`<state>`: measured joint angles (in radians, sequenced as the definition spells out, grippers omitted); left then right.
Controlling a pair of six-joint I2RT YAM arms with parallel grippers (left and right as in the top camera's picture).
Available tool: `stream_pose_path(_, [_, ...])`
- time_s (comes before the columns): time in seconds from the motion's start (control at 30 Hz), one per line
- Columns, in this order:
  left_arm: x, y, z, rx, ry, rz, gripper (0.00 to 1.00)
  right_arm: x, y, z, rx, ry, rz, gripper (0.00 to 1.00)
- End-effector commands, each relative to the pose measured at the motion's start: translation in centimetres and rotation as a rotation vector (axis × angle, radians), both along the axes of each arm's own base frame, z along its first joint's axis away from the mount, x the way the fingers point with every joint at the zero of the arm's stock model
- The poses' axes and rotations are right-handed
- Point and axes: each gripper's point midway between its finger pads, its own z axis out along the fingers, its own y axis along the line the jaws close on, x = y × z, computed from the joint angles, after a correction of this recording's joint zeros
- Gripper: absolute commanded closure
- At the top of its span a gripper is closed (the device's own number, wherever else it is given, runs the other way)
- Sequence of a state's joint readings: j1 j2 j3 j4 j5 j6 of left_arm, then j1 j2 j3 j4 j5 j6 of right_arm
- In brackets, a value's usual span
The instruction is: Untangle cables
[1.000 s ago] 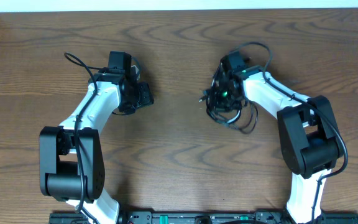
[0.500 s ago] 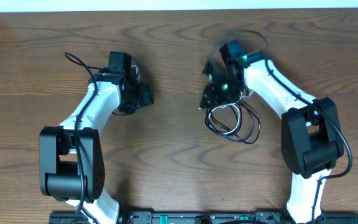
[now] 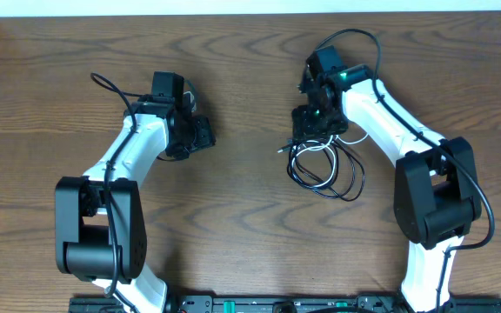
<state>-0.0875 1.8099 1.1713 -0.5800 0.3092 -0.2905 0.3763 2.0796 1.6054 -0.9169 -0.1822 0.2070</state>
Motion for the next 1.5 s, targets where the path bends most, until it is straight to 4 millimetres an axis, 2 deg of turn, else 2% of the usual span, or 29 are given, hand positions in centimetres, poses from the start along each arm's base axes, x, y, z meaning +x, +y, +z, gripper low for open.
stream_pose_path(0.0, [0.4, 0.1, 0.9, 0.000, -0.027, -0.006, 0.45, 1.2, -2.6, 0.0, -0.113, -0.037, -0.106, 0.31])
stream_pose_path(0.07, [0.4, 0.1, 0.9, 0.000, -0.027, -0.006, 0.45, 1.4, -3.8, -0.1, -0.174, -0.053, -0.128, 0.22])
stream_pose_path(0.13, [0.4, 0.1, 0.9, 0.000, -0.026, -0.006, 0.45, 1.8, -5.3, 0.0, -0.249, -0.078, -0.170, 0.20])
stream_pose_path(0.33, [0.4, 0.1, 0.9, 0.000, -0.026, -0.006, 0.45, 1.8, -5.5, -0.2, -0.262, -0.080, -0.195, 0.24])
stream_pose_path(0.5, [0.4, 0.1, 0.9, 0.000, -0.026, -0.006, 0.45, 2.2, -6.0, -0.2, -0.282, -0.099, -0.204, 0.22])
stream_pose_path(0.63, [0.4, 0.1, 0.9, 0.000, -0.026, -0.006, 0.45, 2.9, -7.4, 0.0, -0.311, -0.121, -0.233, 0.23])
stream_pose_path(0.9, [0.4, 0.1, 0.9, 0.000, -0.027, -0.006, 0.45, 2.4, -10.6, -0.3, -0.326, -0.059, -0.322, 0.23])
stream_pose_path(0.97, [0.4, 0.1, 0.9, 0.000, -0.027, -0.006, 0.45, 2.3, -10.4, -0.4, -0.291, -0.040, -0.330, 0.22])
stream_pose_path(1.13, [0.4, 0.1, 0.9, 0.000, -0.027, -0.006, 0.45, 1.9, -6.5, -0.4, -0.058, 0.031, -0.280, 0.18])
stream_pose_path(1.23, [0.4, 0.1, 0.9, 0.000, -0.026, -0.006, 0.45, 1.4, -4.0, 0.2, 0.084, 0.077, -0.253, 0.27])
stream_pose_path(1.4, [0.4, 0.1, 0.9, 0.000, -0.027, -0.006, 0.45, 1.0, -1.7, 0.8, 0.217, 0.114, -0.222, 0.44])
stream_pose_path(1.43, [0.4, 0.1, 0.9, 0.000, -0.027, -0.006, 0.45, 1.0, -1.0, 1.2, 0.260, 0.113, -0.197, 0.56])
stream_pose_path(1.47, [0.4, 0.1, 0.9, 0.000, -0.026, -0.006, 0.45, 1.2, 0.5, 2.1, 0.349, 0.091, -0.108, 0.91])
